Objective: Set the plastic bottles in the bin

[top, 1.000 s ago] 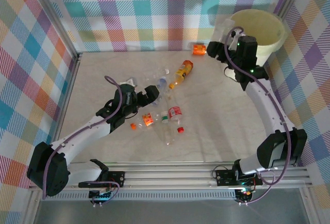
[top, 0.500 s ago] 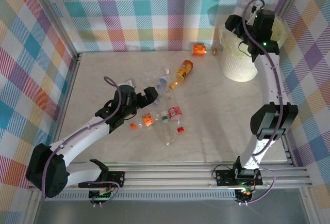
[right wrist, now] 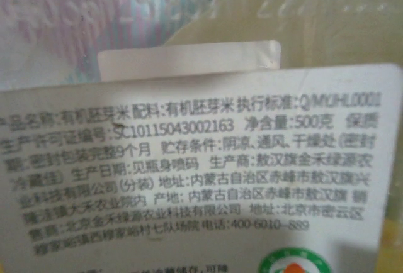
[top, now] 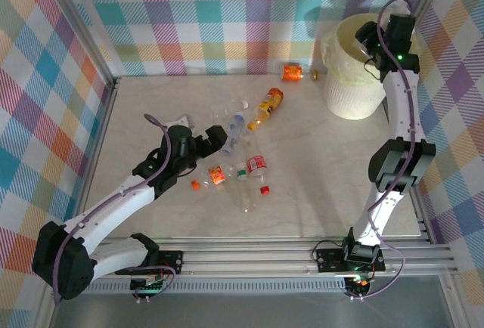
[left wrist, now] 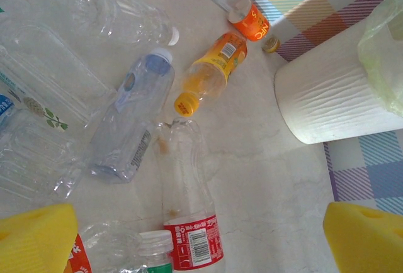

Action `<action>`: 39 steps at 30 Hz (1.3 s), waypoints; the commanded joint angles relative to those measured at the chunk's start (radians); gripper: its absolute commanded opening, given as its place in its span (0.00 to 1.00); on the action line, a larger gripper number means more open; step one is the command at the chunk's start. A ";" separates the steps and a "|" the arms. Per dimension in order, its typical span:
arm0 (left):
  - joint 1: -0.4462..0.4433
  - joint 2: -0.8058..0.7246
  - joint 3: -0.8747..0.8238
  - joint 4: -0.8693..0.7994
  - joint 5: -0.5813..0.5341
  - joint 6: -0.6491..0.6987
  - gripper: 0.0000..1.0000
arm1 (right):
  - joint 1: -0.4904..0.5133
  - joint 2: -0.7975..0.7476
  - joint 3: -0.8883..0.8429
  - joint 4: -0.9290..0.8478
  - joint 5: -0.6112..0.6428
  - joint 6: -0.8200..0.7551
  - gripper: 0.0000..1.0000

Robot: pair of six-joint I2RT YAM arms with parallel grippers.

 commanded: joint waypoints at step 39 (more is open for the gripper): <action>0.010 0.059 -0.004 -0.015 -0.012 -0.010 1.00 | -0.004 0.006 0.063 -0.031 0.092 0.004 1.00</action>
